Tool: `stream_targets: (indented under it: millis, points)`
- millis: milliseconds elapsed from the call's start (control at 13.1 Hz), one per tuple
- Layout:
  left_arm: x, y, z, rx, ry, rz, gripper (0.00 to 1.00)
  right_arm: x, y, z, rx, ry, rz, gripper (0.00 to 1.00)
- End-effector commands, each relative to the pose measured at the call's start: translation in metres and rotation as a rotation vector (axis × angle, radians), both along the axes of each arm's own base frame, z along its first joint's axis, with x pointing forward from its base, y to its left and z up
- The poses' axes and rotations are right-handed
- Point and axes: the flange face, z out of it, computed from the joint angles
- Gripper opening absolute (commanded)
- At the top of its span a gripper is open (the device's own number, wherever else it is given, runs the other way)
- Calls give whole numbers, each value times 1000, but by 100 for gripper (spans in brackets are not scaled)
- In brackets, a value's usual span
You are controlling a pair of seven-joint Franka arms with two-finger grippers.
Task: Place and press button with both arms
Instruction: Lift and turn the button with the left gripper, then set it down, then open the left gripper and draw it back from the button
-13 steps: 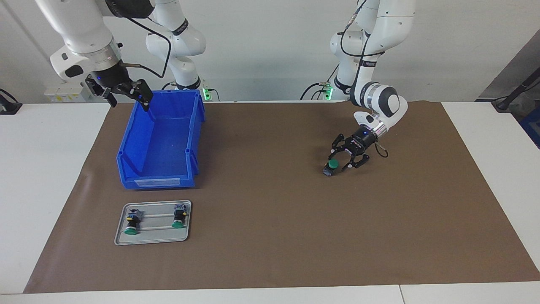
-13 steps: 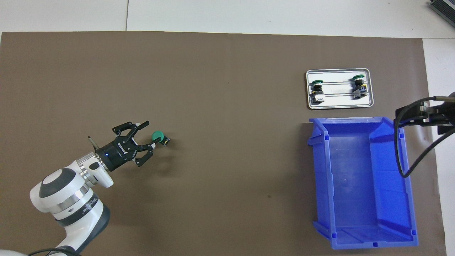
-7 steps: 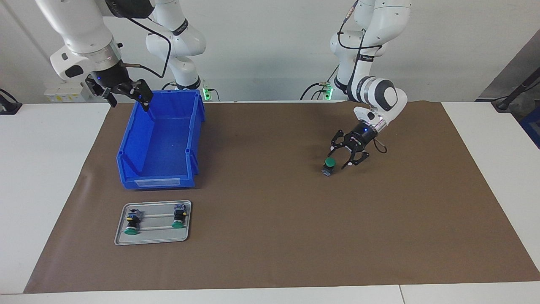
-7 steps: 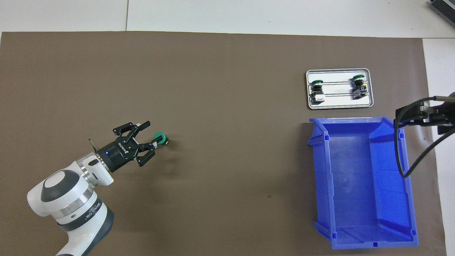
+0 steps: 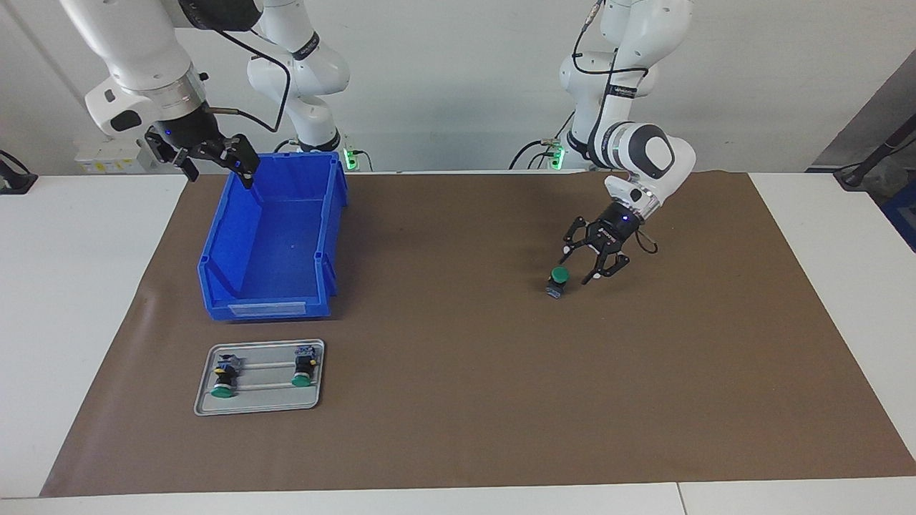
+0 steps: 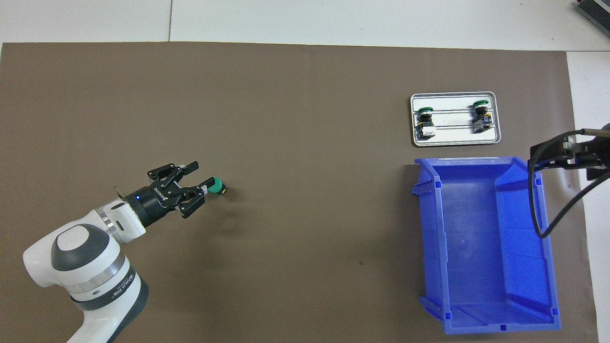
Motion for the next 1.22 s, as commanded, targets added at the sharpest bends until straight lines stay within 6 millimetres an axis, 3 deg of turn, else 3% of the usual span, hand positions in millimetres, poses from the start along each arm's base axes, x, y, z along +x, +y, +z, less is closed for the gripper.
stream_targets:
  millis: [0,229,381,686,838,1143]
  points:
    - [14,17,14,41,30,1,64,-3,0,0,17,-6,-17,100]
    - [28,32,22,101,64,-46,64,-3,1,0,18,-6,-17,100]
    - [39,54,31,114,115,-115,62,-3,1,0,18,-6,-17,100]
    - [55,69,61,218,214,-152,64,-3,1,1,18,-8,-17,100]
    - [61,67,80,239,269,-146,72,-3,1,0,18,-6,-17,100]
    - [55,71,119,307,339,-47,100,-3,1,0,18,-6,-17,100]
